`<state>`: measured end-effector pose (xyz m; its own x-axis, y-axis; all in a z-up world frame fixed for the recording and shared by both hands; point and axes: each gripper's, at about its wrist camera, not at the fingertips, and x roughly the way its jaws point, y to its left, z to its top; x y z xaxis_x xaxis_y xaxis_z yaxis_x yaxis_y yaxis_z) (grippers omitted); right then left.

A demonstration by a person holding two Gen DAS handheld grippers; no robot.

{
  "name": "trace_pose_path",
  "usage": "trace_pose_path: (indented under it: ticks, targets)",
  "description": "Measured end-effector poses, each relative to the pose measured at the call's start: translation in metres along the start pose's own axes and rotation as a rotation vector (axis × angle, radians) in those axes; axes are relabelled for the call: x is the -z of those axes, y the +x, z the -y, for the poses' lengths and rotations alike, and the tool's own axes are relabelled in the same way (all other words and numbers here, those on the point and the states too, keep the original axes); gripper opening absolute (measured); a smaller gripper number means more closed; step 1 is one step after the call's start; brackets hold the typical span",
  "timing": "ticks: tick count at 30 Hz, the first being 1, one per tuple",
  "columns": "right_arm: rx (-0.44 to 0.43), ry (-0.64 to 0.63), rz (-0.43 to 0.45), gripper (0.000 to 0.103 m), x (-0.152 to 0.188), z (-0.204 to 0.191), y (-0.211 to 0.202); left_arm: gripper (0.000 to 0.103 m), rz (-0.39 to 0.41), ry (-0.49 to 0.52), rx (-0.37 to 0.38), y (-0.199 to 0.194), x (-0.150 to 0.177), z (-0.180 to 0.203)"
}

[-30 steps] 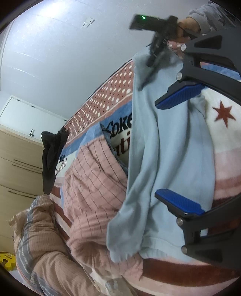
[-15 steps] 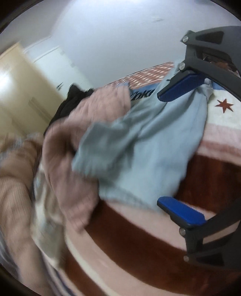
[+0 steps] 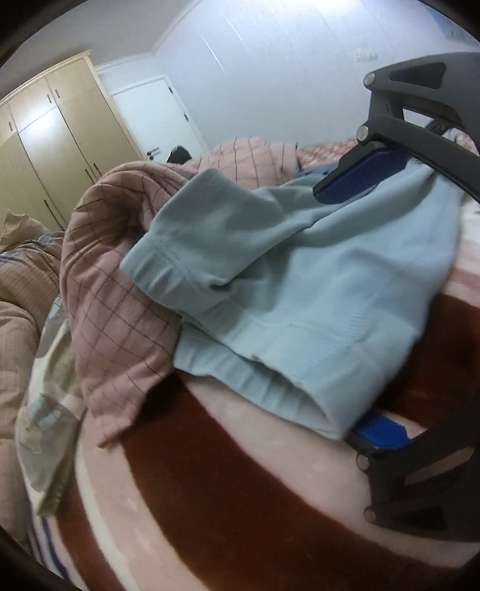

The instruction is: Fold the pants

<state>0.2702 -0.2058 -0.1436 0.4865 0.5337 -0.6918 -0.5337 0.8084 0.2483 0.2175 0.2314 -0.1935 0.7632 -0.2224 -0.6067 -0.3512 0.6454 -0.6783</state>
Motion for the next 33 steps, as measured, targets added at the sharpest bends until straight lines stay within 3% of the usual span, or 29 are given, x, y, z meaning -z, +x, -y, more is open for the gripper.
trace_pose_path:
  ticks: [1,2,4,8,13,16,18,20,22,25,27,29,30,33]
  targets:
    - [0.002,0.001,0.005,0.054,0.0,0.0,-0.002,0.089,0.006,0.006,-0.01,0.002,0.001,0.003]
    - [0.004,0.001,0.008,0.054,0.0,0.001,-0.005,0.069,0.009,0.006,-0.008,0.003,0.001,0.005]
    - [0.002,0.007,0.011,0.054,0.0,0.003,-0.009,0.039,-0.017,-0.021,0.038,0.009,0.003,0.008]
    - [-0.005,0.027,0.024,0.054,0.0,0.009,-0.015,0.01,-0.014,0.011,0.007,0.019,0.008,0.023]
    - [-0.012,0.044,0.019,0.054,0.0,0.017,-0.014,0.007,0.091,0.113,0.056,-0.009,0.022,0.056]
    - [-0.04,0.031,0.005,0.054,0.0,0.016,-0.011,0.007,0.139,0.21,0.136,-0.034,0.03,0.089]
    - [-0.054,-0.015,-0.022,0.058,0.001,0.009,-0.006,0.007,0.159,0.272,0.165,-0.049,0.034,0.109]
    - [-0.021,-0.074,-0.044,0.065,0.004,-0.001,0.0,0.007,0.179,0.338,0.195,-0.06,0.039,0.13]
    - [0.004,-0.149,-0.064,0.065,0.009,-0.012,0.006,0.007,0.186,0.387,0.214,-0.069,0.042,0.141]
    - [-0.077,-0.156,-0.091,0.067,0.016,-0.019,0.012,0.007,0.193,0.433,0.231,-0.078,0.045,0.153]
    - [-0.098,-0.155,-0.099,0.064,0.02,-0.021,0.014,0.007,0.19,0.445,0.234,-0.077,0.045,0.159]
    - [-0.029,-0.185,-0.092,0.043,0.022,-0.023,0.016,0.007,0.188,0.459,0.223,-0.075,0.045,0.162]
    - [0.001,-0.192,-0.096,0.038,0.021,-0.022,0.017,0.007,0.186,0.464,0.22,-0.073,0.044,0.164]
    - [0.014,-0.223,-0.095,0.039,0.019,-0.024,0.02,0.007,0.18,0.46,0.224,-0.074,0.045,0.155]
